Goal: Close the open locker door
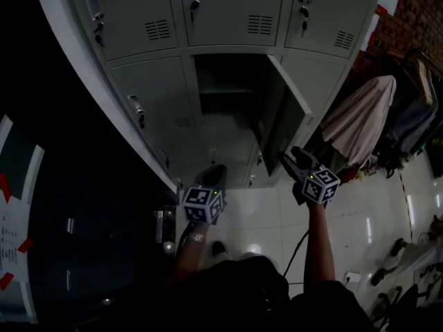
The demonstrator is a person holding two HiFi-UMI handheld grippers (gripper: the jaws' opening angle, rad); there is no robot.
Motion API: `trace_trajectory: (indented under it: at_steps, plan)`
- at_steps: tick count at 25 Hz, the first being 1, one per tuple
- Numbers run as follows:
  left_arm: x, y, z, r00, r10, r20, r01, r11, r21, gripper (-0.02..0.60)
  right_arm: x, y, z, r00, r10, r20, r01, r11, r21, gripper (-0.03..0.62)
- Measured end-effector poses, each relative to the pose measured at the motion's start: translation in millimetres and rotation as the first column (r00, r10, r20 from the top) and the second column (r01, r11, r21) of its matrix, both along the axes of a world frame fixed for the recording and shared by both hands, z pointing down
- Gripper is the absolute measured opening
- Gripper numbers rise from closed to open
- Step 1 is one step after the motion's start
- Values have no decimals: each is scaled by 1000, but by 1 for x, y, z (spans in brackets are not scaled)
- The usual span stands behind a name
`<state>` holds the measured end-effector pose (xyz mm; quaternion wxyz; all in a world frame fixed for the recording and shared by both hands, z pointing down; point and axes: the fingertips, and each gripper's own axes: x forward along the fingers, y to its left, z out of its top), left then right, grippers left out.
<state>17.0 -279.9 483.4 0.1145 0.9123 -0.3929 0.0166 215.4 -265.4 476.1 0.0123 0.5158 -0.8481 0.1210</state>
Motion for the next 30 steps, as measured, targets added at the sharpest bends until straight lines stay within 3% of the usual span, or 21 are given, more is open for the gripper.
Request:
trace_trajectory:
  at_steps: [9, 14, 25, 30]
  plan:
    - [1, -37, -3, 999, 23, -28, -23, 1000, -15, 5, -22, 9, -4, 998, -3, -61, 4, 1000, 11, 206]
    - [4, -51, -16, 999, 19, -39, -18, 1000, 13, 5, -41, 9, -6, 998, -58, 11, 57, 996, 64, 107]
    - [-33, -73, -26, 995, -100, 1, 100, 994, 37, 5, -107, -22, -7, 973, -228, 30, 222, 966, 134, 58]
    - [-51, -83, -15, 985, -172, -2, 172, 985, 19, 5, -140, -46, -4, 966, -251, -59, 257, 957, 135, 57]
